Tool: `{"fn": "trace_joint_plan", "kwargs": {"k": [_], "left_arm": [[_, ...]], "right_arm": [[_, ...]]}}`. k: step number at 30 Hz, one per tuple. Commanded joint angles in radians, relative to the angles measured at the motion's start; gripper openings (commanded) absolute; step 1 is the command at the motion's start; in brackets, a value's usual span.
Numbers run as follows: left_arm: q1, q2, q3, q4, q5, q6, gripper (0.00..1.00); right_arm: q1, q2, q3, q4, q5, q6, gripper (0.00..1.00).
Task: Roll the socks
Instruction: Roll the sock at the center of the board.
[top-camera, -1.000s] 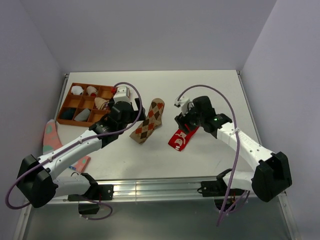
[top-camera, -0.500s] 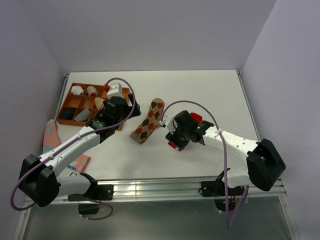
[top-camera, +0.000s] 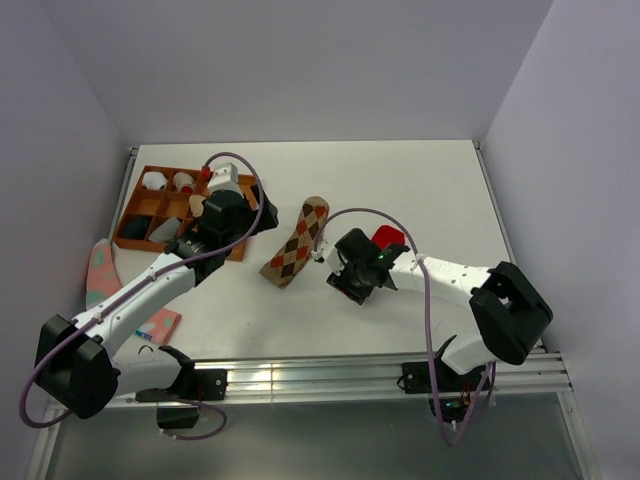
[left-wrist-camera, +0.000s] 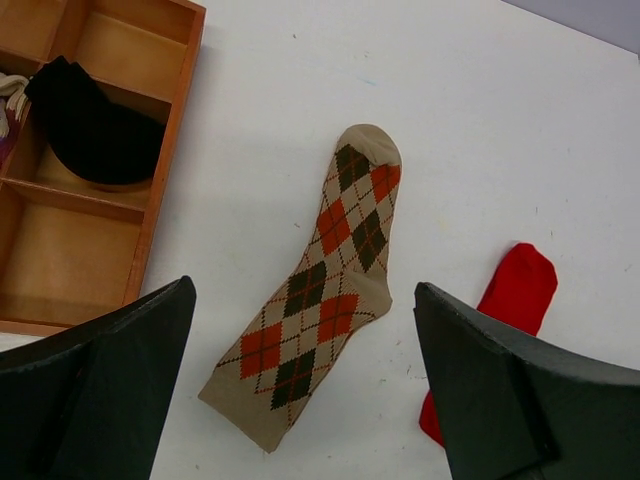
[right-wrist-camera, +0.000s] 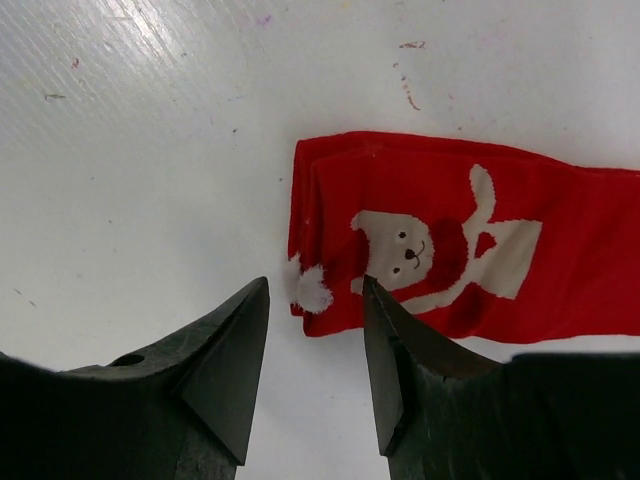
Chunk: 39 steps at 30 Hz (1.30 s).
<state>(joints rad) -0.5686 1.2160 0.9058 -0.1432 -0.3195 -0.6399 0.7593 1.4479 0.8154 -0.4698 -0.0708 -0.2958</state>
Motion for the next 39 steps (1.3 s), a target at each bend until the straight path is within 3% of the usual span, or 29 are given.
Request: {"fn": "trace_joint_plan", "kwargs": {"k": [1, 25, 28, 33, 39], "left_arm": [[0.016, -0.041, 0.015, 0.033, 0.026, 0.006, 0.97], [0.046, -0.004, -0.015, 0.083, 0.074, 0.022, 0.96], [0.047, -0.003, -0.015, 0.086, 0.076, 0.025, 0.96], [0.049, -0.001, -0.016, 0.083, 0.071, 0.032, 0.96], [0.049, -0.027, -0.042, 0.086, 0.069, 0.032, 0.95]], "right_arm": [[0.02, 0.019, 0.039, 0.016, 0.02, 0.018, 0.5], [0.038, 0.111, 0.034, 0.057, 0.04, 0.003, 0.46], [0.038, 0.124, 0.034, 0.066, 0.046, -0.006, 0.4], [0.025, 0.134, 0.053, 0.06, 0.031, -0.038, 0.2], [-0.073, 0.088, 0.071, 0.014, -0.191, -0.155, 0.2]]}}
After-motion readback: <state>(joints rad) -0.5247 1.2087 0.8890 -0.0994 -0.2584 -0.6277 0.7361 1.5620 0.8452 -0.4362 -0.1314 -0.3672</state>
